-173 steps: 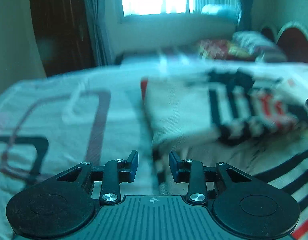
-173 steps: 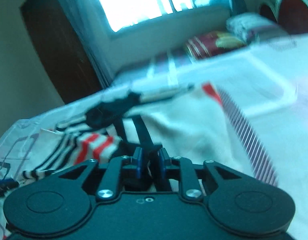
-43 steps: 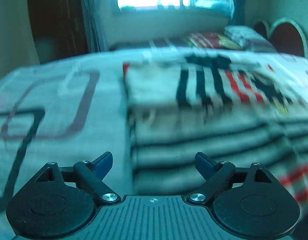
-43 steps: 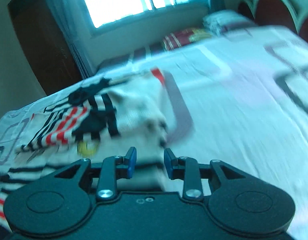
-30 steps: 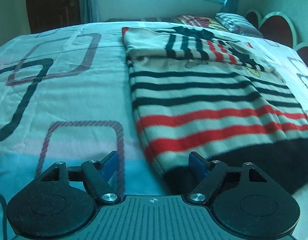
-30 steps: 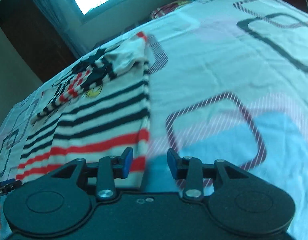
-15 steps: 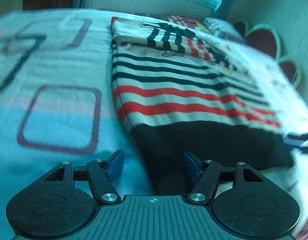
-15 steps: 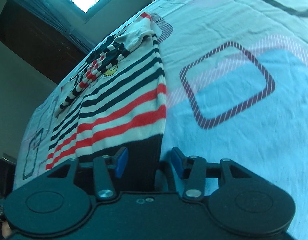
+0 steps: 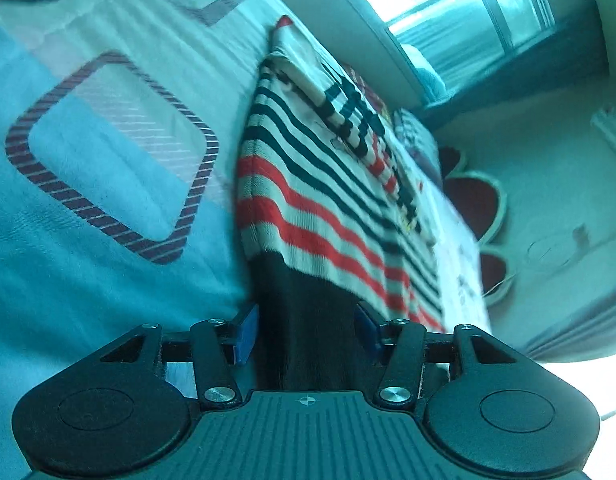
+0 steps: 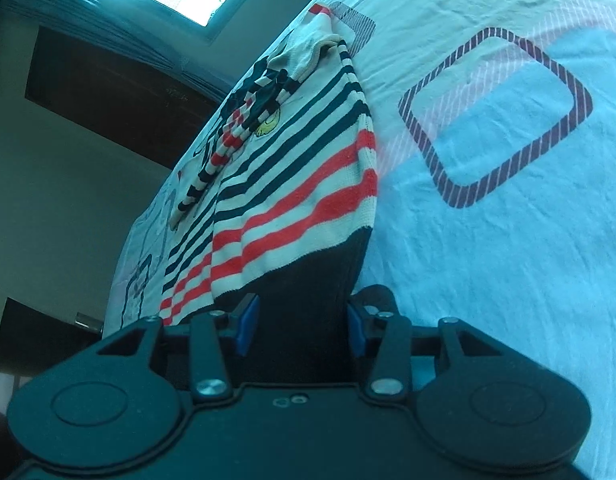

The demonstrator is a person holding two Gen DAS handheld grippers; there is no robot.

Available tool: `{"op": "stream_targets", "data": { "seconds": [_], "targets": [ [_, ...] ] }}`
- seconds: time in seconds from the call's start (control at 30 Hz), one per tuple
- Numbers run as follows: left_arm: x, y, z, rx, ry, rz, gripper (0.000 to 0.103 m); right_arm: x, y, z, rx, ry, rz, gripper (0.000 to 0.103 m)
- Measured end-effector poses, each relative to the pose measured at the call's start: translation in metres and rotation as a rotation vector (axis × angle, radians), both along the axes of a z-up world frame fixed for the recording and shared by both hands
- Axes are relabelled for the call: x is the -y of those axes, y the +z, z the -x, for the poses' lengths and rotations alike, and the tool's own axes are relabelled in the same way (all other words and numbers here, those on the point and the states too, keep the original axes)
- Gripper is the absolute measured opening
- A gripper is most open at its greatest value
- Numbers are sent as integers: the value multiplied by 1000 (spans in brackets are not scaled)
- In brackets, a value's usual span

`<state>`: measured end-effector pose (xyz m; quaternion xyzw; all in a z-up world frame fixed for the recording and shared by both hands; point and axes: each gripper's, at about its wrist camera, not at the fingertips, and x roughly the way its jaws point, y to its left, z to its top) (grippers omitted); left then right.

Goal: Fold small clothes

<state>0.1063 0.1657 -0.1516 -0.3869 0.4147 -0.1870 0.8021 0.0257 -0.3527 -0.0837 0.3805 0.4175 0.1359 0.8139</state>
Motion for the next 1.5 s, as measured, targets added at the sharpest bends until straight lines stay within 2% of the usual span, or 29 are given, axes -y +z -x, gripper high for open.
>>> {"op": "stream_targets", "data": {
  "seconds": [0.1, 0.2, 0.3, 0.43, 0.5, 0.67, 0.73, 0.8, 0.87, 1.0, 1.03, 1.07, 1.1, 1.17, 1.23, 1.33, 1.43, 1.5],
  "targets": [
    [2, -5, -9, -9, -15, 25, 53, -1, -1, -6, 7, 2, 3, 44],
    [13, 4, -9, 2, -43, -52, 52, -9, 7, -11, 24, 27, 62, 43],
    [21, 6, 1, 11, -76, -71, 53, -10, 10, -10, 38, 50, 64, 42],
    [15, -3, 13, 19, -70, -9, 52, -4, 0, -6, 11, 35, 33, 39],
    [10, -9, 10, 8, -40, 62, 52, -3, -4, -7, 6, 27, 8, 38],
    [14, -15, -7, 19, -16, 78, 52, -9, -5, -17, 12, 4, -9, 36],
    [17, -14, -11, 23, -31, 45, 47, -11, -5, -18, 8, 8, -4, 34],
    [20, -12, -10, 17, -45, -5, 27, -11, -7, -16, 1, 13, -2, 31],
    [18, -15, -7, -10, -47, -20, 15, -11, -9, -11, -10, 25, -5, 28],
    [18, -18, -3, -3, -40, -32, 14, -21, -9, -8, -17, 51, 40, 26],
    [19, -17, -4, 3, -42, -44, 14, -22, -9, -9, -16, 36, 46, 22],
    [20, -16, -5, 5, -40, -55, 12, -22, -8, -10, -18, 19, 56, 12],
    [21, -16, -6, 3, -28, -57, 6, -22, -7, -11, -19, 6, 75, 7],
    [18, -8, -3, 49, 7, -63, 5, -22, 0, -9, 24, -20, 113, 7],
    [11, 6, 6, 125, 37, -28, 5, -18, 14, -2, 99, -25, 78, 7],
    [5, 17, 13, 152, 32, -58, 5, -16, 33, 8, 169, -12, 97, 7],
    [3, -5, 11, 56, 36, -109, 5, -7, 18, 8, 119, -30, 108, 7],
    [-3, -20, 14, 36, 73, -50, 5, -2, -6, 2, 19, -58, 107, 7]
  ]
}}
